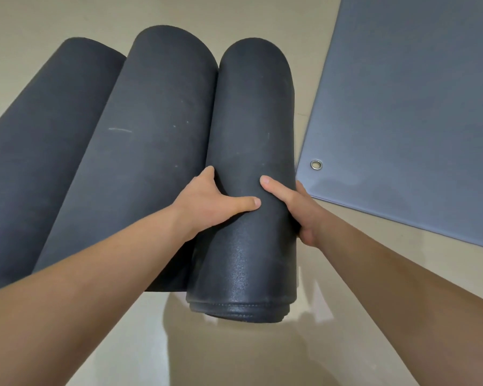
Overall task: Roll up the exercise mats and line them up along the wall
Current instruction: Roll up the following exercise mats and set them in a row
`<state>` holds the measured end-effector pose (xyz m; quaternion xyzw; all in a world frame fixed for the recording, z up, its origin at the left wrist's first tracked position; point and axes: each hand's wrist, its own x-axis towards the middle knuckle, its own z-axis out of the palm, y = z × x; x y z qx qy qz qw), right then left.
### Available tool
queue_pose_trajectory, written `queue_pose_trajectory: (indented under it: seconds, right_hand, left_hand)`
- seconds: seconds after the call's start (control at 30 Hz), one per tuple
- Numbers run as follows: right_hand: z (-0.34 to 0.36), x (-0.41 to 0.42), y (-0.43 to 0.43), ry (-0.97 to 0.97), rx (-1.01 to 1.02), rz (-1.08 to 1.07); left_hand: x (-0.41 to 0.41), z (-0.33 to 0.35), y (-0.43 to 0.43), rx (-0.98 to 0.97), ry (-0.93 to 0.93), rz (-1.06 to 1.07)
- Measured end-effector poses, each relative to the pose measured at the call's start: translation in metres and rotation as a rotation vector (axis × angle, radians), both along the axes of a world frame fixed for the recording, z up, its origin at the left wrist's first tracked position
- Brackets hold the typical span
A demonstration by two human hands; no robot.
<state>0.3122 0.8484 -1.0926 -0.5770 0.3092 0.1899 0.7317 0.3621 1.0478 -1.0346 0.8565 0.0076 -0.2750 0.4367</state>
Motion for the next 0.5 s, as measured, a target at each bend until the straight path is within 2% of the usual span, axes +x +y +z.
queue_pose_trajectory:
  seconds: [0.17,0.23,0.27,0.33,0.4,0.5]
  right_hand:
    - [-0.005,0.009,0.010,-0.012,0.001,0.019]
    - [-0.005,0.013,0.014,-0.041,-0.007,0.022]
    - [-0.005,0.015,0.015,-0.051,-0.014,0.020]
    - [-0.002,0.017,0.019,-0.051,-0.030,0.023]
    - [0.003,0.013,0.020,-0.001,-0.069,0.043]
    - [0.007,0.002,0.006,0.086,-0.080,0.188]
  left_hand:
    - [0.008,0.002,0.000,0.023,0.018,-0.008]
    - [0.009,0.004,-0.004,0.125,-0.026,0.011]
    - [0.008,0.007,-0.008,0.215,-0.114,-0.026]
    - [0.000,0.013,-0.021,0.375,-0.411,-0.183]
    - [-0.010,0.021,-0.038,0.418,-0.625,-0.384]
    - [-0.022,0.020,-0.058,0.524,-0.576,-0.642]
